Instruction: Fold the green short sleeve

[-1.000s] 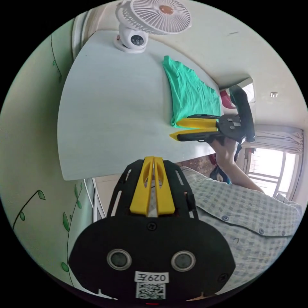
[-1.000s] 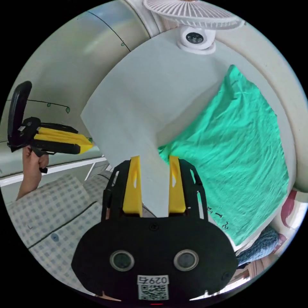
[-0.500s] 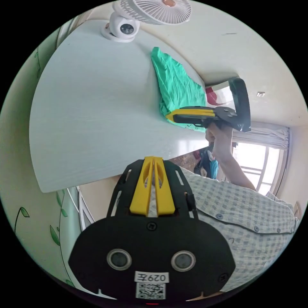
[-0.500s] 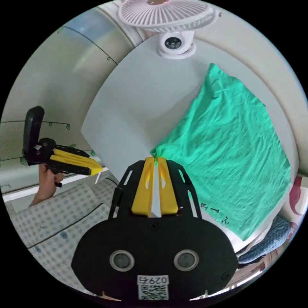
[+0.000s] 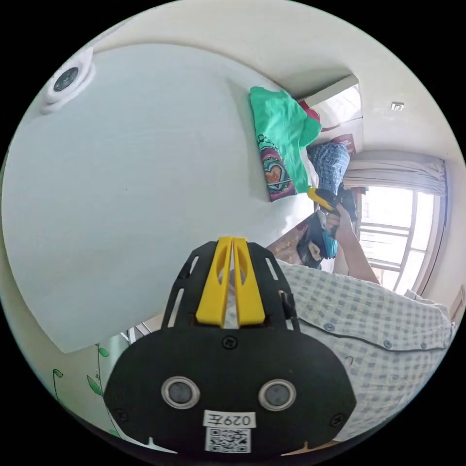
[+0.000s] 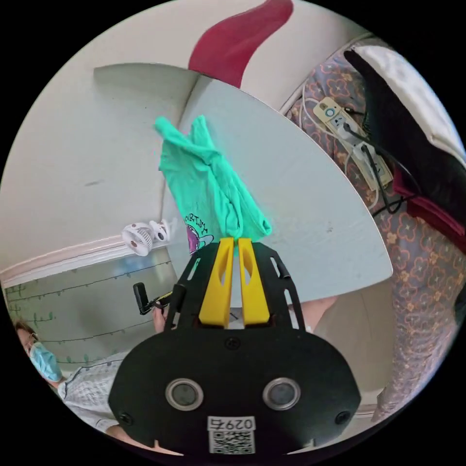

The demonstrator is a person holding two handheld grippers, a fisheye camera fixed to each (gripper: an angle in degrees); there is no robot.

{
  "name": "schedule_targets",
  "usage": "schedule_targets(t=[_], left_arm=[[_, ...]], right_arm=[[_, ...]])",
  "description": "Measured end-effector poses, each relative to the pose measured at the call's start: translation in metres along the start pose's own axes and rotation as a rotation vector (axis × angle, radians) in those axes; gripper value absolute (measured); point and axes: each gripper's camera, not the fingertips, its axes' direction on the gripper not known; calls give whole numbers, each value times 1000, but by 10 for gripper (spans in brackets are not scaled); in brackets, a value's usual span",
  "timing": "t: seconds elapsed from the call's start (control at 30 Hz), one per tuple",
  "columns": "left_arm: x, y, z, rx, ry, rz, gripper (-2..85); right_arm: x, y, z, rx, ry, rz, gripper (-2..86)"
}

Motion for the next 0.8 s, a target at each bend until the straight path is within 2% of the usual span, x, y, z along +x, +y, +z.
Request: schedule_targets(t=[0.13,0.37,0.53,0.67,0.77,0.8], left_arm=[[82,-49,52,-72,-171,115,118],[184,-90,141,-146,-520,261,163],[220,-105,190,-140,-619,271,163],[227,-112,210,-151,-621,240,158],[233,-112,221,-142,-626,227,150],[235,-112,224,-141,-628,226,143]], right_arm=[[19,-13,-27,-9,-117,-25,4],[13,-32,-68,-79,-261,-84,4],[19,-46,-100,-137,-31,-36,1],[-9,-43,-127,-70,22,-174,4],[-31,-51,-106,-187,-6,-269,18],[-38,-54,-91,-262,42,-286,40]])
